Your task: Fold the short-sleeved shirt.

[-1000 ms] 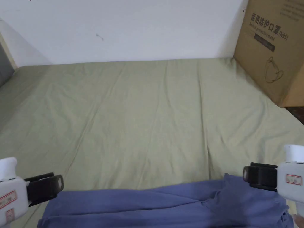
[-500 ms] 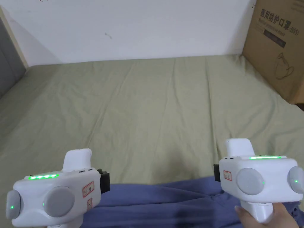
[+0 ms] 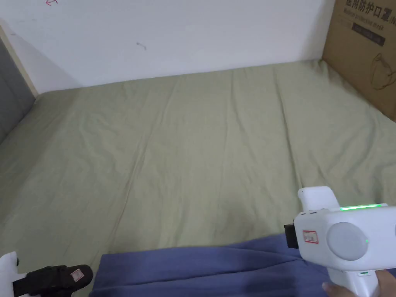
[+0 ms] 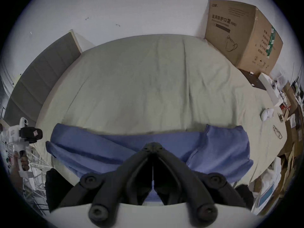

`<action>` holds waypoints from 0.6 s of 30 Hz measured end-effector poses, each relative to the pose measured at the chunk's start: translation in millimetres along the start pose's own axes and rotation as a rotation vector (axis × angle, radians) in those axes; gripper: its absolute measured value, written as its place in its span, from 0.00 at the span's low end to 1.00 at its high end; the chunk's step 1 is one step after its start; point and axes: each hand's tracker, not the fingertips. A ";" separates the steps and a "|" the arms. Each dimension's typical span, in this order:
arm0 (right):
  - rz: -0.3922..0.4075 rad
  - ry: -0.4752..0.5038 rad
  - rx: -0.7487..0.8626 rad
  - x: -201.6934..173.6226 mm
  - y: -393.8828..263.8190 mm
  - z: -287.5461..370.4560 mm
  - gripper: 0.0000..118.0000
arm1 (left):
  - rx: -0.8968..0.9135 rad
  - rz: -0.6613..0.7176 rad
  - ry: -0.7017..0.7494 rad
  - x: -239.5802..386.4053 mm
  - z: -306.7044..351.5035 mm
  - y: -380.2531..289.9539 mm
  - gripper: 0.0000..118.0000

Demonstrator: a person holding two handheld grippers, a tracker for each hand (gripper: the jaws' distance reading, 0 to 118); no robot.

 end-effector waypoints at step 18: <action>-0.038 0.034 -0.077 19.4 -0.2 -3.1 0.00 | -0.247 0.113 -0.082 -58.1 -110.3 -9.0 0.08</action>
